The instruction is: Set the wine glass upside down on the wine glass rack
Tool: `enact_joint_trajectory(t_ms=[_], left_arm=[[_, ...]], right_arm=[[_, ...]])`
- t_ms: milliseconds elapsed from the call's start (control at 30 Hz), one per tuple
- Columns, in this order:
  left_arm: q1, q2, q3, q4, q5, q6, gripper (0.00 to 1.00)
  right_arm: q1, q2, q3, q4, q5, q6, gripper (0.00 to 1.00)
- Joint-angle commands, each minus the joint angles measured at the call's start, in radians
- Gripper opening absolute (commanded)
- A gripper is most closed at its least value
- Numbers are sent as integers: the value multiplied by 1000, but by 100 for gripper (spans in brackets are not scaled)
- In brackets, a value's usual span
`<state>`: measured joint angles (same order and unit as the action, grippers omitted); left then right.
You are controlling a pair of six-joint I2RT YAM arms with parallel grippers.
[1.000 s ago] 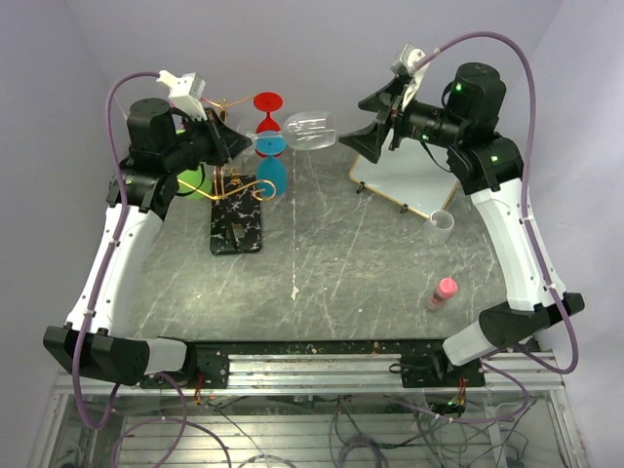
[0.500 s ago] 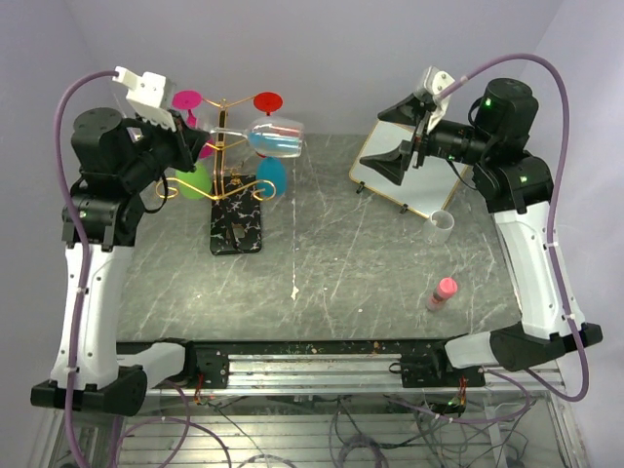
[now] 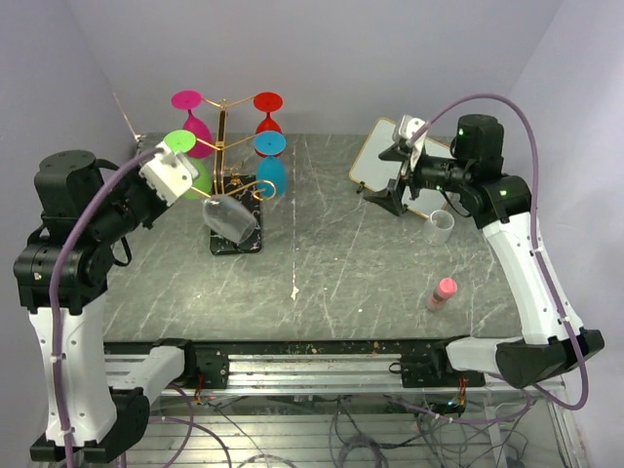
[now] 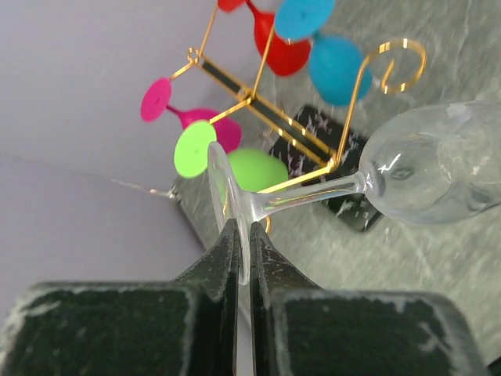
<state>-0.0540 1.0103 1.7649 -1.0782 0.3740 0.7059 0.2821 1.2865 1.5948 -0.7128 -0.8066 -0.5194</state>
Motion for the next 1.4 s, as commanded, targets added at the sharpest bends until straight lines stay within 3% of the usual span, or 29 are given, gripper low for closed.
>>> enact_joint_trajectory(t_ms=[0,400,933,1200,1367], left_arm=[[37,-26,-29,-140,-56,259,7],[60,-50,-186,-79,-120,470,7],[49,12,-270,124,-54,538,7],[49,47,-317,217,-107,548,7],[25,56,-363,333,-190,480,7]], right_arm=[[-3,-47,-97,-14,10,-97,100],[-18,-178,-499,157,-65,-147,100],[-40,-223,-587,213,-145,-116,100],[-68,-223,-588,221,-165,-107,100],[-76,-225,-588,236,-154,-96,100]])
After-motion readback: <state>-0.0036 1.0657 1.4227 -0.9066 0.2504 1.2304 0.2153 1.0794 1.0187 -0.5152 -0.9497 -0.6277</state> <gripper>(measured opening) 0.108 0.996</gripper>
